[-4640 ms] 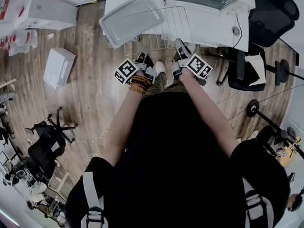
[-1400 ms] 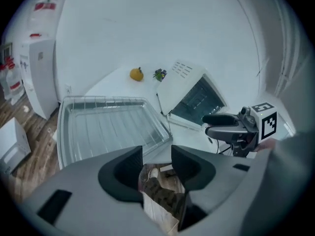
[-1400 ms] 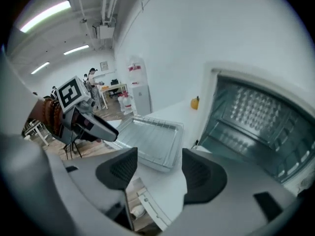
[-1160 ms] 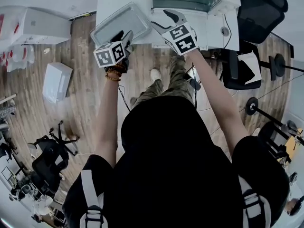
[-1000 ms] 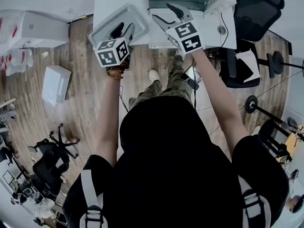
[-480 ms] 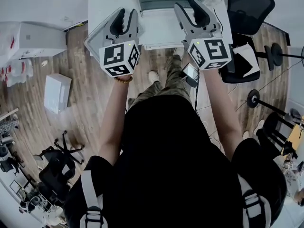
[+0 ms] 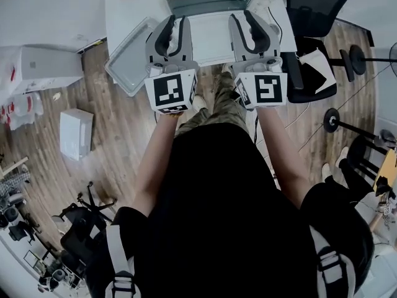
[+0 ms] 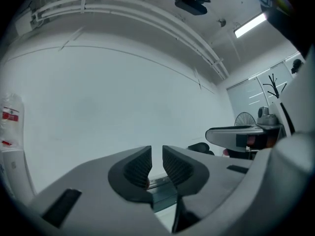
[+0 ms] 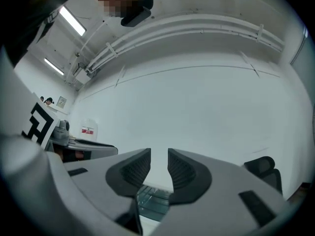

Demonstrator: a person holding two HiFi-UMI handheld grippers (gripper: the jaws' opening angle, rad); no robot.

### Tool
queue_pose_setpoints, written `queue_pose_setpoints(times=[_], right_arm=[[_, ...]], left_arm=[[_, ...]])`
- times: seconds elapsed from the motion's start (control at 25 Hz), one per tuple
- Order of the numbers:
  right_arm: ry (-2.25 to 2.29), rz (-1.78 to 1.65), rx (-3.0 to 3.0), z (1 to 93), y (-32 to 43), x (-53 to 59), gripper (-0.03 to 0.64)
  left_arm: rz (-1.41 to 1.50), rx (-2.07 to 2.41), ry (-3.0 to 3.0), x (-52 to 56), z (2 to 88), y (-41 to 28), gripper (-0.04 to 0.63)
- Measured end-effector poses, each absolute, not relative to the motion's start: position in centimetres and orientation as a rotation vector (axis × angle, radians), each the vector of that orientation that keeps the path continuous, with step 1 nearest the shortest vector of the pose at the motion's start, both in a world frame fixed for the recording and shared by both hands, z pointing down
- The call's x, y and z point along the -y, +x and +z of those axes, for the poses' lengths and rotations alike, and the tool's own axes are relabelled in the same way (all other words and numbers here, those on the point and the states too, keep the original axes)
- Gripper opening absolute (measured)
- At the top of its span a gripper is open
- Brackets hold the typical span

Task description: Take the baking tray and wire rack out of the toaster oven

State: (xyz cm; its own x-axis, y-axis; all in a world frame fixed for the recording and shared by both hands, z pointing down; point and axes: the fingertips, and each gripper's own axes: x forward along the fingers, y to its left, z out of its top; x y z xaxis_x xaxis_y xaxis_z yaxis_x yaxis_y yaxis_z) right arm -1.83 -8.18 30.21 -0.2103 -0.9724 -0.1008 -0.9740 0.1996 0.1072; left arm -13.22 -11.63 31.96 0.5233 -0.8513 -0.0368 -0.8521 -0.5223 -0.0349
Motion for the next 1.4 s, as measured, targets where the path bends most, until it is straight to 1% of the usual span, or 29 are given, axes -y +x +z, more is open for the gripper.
queue_pose_setpoints(times=[0.12,0.44,0.8,0.92,1.24,1.4], right_arm=[[-1.969,0.208,-2.400,30.6,-2.7,7.2,0.109],[-1.932,0.289,-2.350,32.3,-5.3,5.7,0.062],[-1.895,0.230,-2.586,37.3,-8.1,6.4,0.037],[-1.879,0.124,-2.613,38.5,-9.1,6.9,0.031],[-1.807,0.115,-2.742,40.6,-11.4,6.8,0.031],[-1.786,0.017,-2.746,41.5,-12.4,7.0,0.031]], left_arm=[[0.031,-1.526,-2.671,10.9,32.2,-13.1,0.061],[-0.008,-1.584,-2.613,10.0,34.5,-14.5,0.043],[-0.053,-1.666,-2.545,9.1,36.9,-16.6,0.028],[-0.078,-1.704,-2.533,9.1,37.8,-17.9,0.026],[-0.131,-1.757,-2.532,9.6,39.8,-19.7,0.026],[-0.149,-1.768,-2.531,10.1,40.3,-20.6,0.026]])
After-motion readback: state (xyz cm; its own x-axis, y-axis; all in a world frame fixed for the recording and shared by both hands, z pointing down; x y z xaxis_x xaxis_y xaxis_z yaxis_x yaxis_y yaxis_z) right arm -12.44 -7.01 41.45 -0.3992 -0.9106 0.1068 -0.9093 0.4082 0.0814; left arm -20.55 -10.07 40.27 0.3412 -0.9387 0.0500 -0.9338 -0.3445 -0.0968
